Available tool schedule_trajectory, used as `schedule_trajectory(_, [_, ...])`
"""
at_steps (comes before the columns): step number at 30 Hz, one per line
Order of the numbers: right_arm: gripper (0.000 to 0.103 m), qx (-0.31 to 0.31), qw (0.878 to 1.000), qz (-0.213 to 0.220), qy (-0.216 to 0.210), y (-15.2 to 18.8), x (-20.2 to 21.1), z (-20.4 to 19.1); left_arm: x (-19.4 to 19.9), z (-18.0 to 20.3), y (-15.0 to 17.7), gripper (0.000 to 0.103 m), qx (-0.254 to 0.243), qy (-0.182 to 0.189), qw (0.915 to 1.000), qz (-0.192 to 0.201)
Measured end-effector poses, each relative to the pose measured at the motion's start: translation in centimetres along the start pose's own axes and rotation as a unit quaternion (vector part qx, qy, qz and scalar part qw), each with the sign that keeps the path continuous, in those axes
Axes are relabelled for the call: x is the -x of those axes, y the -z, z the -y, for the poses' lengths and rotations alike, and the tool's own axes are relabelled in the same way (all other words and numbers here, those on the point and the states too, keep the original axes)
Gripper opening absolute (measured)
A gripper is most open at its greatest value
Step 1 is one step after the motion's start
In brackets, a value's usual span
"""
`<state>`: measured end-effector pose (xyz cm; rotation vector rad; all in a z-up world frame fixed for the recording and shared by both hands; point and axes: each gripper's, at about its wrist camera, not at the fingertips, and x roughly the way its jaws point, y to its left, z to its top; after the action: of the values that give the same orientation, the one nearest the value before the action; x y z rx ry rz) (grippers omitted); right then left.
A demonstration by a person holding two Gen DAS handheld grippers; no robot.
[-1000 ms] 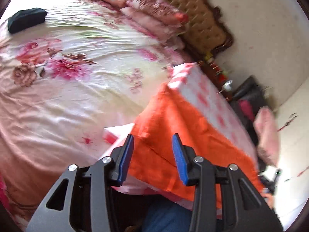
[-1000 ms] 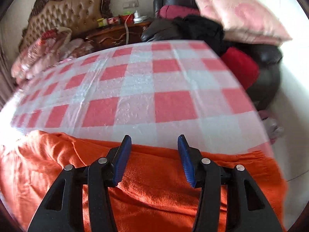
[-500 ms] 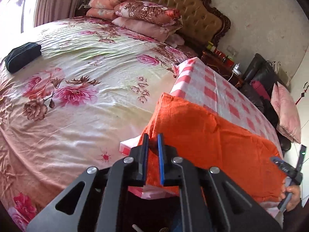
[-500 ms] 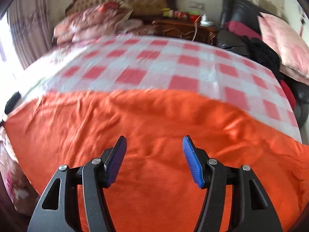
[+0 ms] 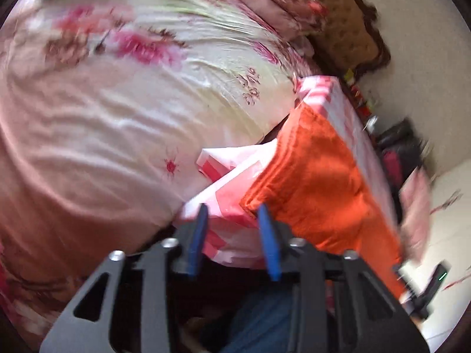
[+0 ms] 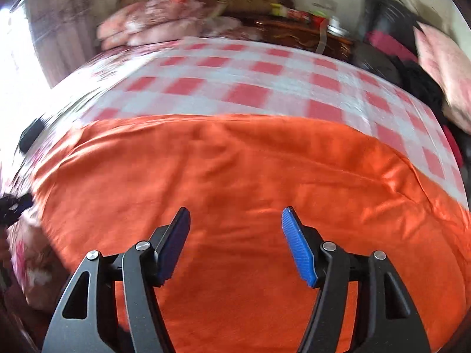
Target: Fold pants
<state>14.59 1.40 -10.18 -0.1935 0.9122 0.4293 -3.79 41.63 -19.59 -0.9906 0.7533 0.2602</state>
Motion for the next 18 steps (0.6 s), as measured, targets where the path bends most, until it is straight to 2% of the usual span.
schedule_trajectory(1, [0.063,0.024,1.000,0.002,-0.002,0.2,0.3,-1.4,0.1,-1.0,0.0,0.046,0.031,0.036,0.9989,-0.001])
schedule_trajectory(2, [0.063,0.041,0.999,0.000,-0.007,0.5,0.4,-2.4,-0.1,-2.4,0.1,0.051,0.071,0.094,0.9931,-0.005])
schedule_trajectory(3, [0.064,0.054,0.998,-0.006,-0.013,0.7,0.3,-3.4,-0.4,-3.2,0.2,0.058,0.094,0.124,0.9877,-0.011])
schedule_trajectory(5, [0.064,0.085,0.996,-0.021,-0.014,1.4,0.0,-5.2,-1.4,-5.2,0.7,0.058,0.149,0.175,0.9729,-0.023])
schedule_trajectory(7, [0.066,0.112,0.993,-0.031,-0.002,2.0,-0.4,-6.5,-2.2,-6.4,1.4,0.058,0.188,0.209,0.9592,-0.029])
schedule_trajectory(9, [0.069,0.117,0.993,-0.032,0.004,2.3,-0.4,-6.8,-3.0,-7.0,1.8,0.058,0.206,0.246,0.9466,-0.031])
schedule_trajectory(14, [0.072,0.095,0.995,-0.042,-0.001,2.4,-0.6,-6.3,-4.3,-6.0,1.5,0.057,0.201,0.284,0.9370,-0.034])
schedule_trajectory(15, [0.073,0.095,0.995,-0.042,0.000,2.5,-0.6,-6.4,-4.3,-5.7,1.5,0.049,0.196,0.282,0.9387,-0.033])
schedule_trajectory(16, [0.073,0.094,0.995,-0.042,0.001,2.5,-0.6,-6.4,-4.4,-5.4,1.3,0.035,0.188,0.285,0.9392,-0.035])
schedule_trajectory(18, [0.073,0.090,0.995,-0.042,0.000,2.6,-0.6,-6.3,-4.4,-4.8,0.8,0.021,0.175,0.277,0.9442,-0.033])
